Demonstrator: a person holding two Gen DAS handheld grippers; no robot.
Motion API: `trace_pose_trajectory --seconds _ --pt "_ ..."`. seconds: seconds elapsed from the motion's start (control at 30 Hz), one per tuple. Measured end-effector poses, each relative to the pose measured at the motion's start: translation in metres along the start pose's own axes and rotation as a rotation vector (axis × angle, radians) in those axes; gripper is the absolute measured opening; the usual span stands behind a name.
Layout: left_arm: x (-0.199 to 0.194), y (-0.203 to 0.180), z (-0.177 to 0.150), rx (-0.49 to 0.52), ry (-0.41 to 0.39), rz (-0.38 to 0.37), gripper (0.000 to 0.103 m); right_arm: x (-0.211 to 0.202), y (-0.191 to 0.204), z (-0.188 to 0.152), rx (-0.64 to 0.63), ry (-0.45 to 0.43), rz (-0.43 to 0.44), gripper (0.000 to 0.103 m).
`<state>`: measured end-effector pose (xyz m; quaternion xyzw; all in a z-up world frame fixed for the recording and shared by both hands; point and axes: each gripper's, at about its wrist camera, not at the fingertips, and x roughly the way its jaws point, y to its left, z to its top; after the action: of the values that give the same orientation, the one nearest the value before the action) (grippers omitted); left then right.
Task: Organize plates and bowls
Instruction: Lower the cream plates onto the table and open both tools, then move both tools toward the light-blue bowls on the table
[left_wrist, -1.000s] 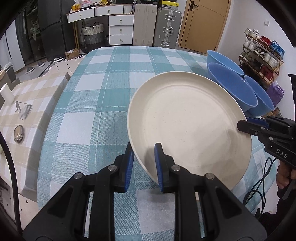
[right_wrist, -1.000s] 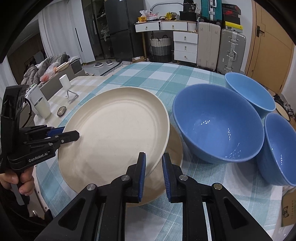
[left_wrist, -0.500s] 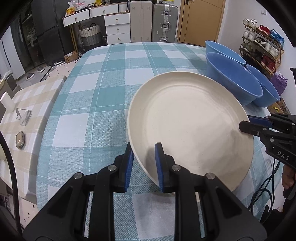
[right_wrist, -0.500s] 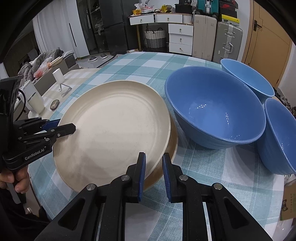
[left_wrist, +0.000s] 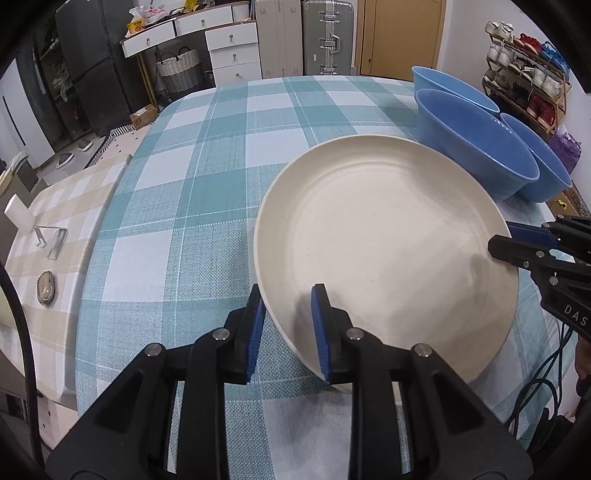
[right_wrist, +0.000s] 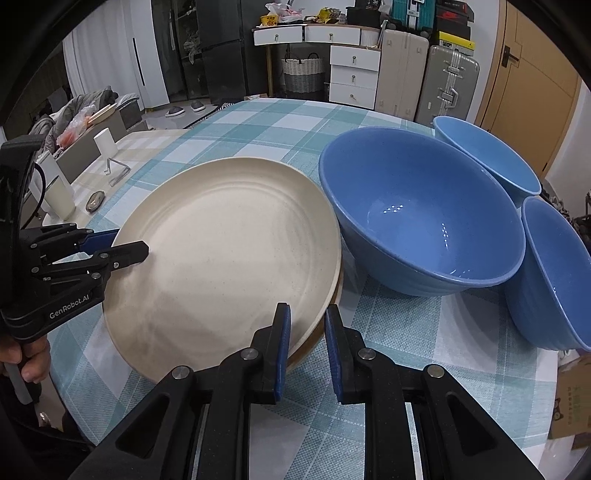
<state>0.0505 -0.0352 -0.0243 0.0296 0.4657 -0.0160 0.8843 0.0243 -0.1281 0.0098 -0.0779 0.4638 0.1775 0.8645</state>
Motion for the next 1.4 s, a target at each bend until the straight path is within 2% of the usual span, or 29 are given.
trace_pose_trajectory --seconds 0.43,0.63,0.73,0.77,0.8,0.87,0.93,1.0,1.03,1.13,1.17,1.4 --pt "0.008 0.003 -0.002 -0.011 0.018 -0.019 0.023 0.005 -0.001 -0.005 0.000 -0.002 -0.022 0.020" --pt "0.010 0.013 -0.001 -0.064 0.053 -0.088 0.035 0.003 -0.006 -0.004 0.047 -0.005 0.008 0.024" --pt "0.006 0.017 0.000 -0.075 0.052 -0.078 0.039 -0.002 -0.007 -0.004 0.058 -0.019 0.022 0.036" --pt "0.004 0.018 0.001 -0.081 0.046 -0.080 0.044 -0.005 -0.007 -0.005 0.064 -0.026 0.031 0.047" --pt "0.000 0.019 0.001 -0.086 0.041 -0.085 0.047 -0.007 -0.008 -0.005 0.070 -0.034 0.039 0.051" --pt "-0.007 0.021 0.003 -0.100 0.025 -0.096 0.068 -0.012 -0.008 -0.006 0.080 -0.046 0.049 0.063" --pt "-0.017 0.021 0.005 -0.105 0.008 -0.102 0.082 -0.018 -0.010 -0.006 0.088 -0.057 0.049 0.074" --pt "-0.027 0.020 0.008 -0.110 -0.015 -0.115 0.083 -0.026 -0.013 -0.007 0.095 -0.080 0.047 0.084" --pt "-0.032 0.019 0.010 -0.113 -0.024 -0.125 0.086 -0.031 -0.014 -0.007 0.098 -0.092 0.043 0.085" --pt "-0.045 0.016 0.016 -0.127 -0.049 -0.145 0.102 -0.046 -0.020 -0.007 0.109 -0.126 0.022 0.095" --pt "-0.050 0.015 0.019 -0.130 -0.066 -0.154 0.102 -0.050 -0.022 -0.008 0.113 -0.136 0.020 0.100" --pt "-0.070 -0.004 0.040 -0.105 -0.106 -0.178 0.102 -0.086 -0.050 -0.011 0.166 -0.205 -0.006 0.101"
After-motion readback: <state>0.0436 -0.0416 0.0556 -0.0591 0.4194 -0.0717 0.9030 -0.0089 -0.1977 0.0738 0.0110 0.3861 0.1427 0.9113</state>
